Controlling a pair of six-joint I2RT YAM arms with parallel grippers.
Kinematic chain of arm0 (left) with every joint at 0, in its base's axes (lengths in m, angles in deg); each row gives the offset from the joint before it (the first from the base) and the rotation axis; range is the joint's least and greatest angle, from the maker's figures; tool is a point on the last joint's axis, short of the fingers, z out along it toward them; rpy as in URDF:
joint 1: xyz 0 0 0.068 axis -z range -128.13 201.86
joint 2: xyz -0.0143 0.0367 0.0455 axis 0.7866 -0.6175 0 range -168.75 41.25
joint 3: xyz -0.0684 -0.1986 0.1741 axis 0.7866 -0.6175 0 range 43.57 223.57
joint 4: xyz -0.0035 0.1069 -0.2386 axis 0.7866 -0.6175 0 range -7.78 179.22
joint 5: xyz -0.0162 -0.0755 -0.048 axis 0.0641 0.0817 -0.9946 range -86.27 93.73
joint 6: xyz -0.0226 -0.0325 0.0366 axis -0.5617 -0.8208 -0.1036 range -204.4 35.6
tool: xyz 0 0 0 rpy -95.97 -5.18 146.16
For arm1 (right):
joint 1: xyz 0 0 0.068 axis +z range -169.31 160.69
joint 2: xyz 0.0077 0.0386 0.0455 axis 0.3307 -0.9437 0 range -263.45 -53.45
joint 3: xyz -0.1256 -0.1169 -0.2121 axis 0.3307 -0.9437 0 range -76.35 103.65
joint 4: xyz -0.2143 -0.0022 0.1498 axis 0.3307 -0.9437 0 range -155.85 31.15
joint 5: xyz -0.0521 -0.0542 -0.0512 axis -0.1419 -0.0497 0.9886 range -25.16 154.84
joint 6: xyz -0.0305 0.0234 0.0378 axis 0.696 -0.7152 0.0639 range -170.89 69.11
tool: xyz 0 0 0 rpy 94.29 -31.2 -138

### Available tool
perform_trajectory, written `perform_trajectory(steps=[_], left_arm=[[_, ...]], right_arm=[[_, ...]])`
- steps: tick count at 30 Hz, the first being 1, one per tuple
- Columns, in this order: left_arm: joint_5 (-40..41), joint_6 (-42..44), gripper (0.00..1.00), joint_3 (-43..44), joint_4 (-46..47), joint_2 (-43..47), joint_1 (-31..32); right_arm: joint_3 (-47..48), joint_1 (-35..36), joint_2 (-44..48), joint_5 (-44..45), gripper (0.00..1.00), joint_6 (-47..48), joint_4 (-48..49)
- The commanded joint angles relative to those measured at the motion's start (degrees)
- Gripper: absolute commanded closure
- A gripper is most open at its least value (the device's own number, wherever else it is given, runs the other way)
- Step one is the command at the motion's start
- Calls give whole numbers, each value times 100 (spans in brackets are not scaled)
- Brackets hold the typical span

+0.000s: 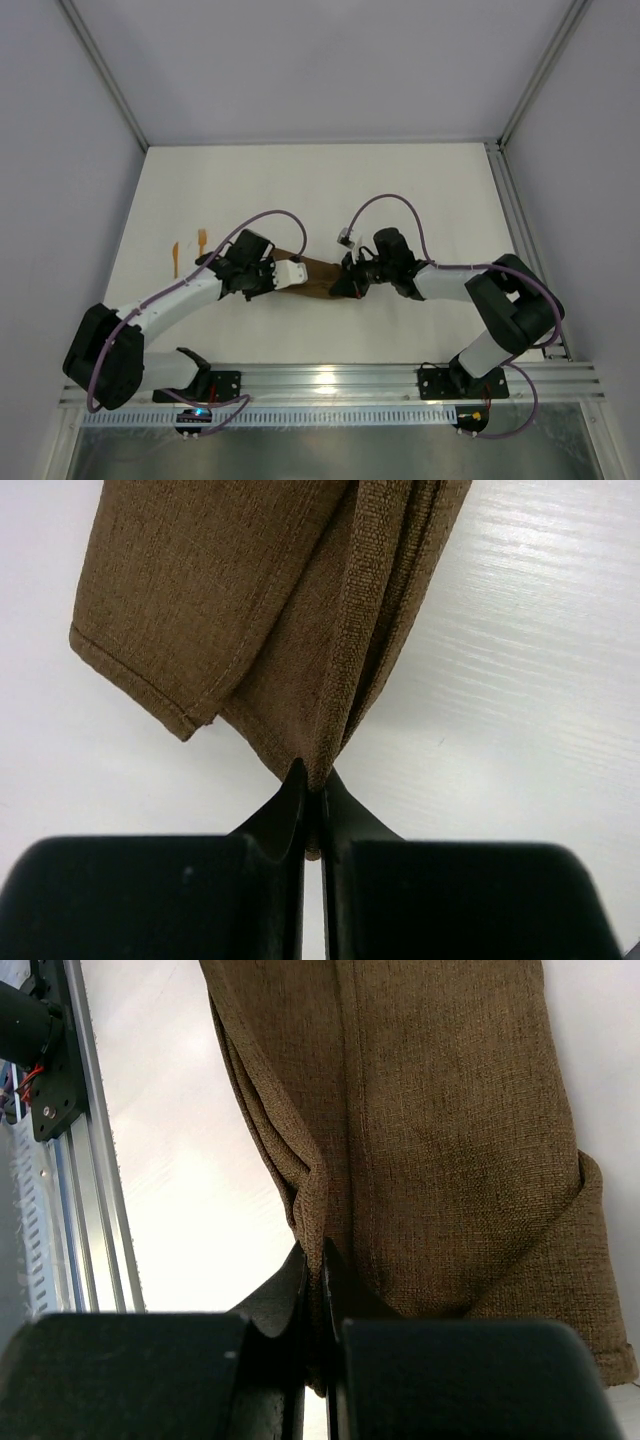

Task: Fold the napkin into a case and place the utensils inside
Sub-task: Fold the 2/3-rectangle-folded napkin at the center of the board.

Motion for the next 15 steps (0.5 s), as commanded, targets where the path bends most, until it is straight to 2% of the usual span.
perform_trajectory(steps=[1, 5, 11, 15], left_arm=[[-147, -20, 100, 45, -446, 164, -52], [-710, 68, 100, 501, -1544, 173, -52], [-746, 86, 100, 1011, -1266, 33, -122], [-1096, 288, 100, 1512, -1343, -748, -438]], right_arm=[[-45, 8, -27, -115, 97, 152, -294], [-97, 122, 227, -317, 97, 136, -480], [245, 35, 115, -239, 97, 196, -919], [245, -246, -158, -370, 97, 39, -612]])
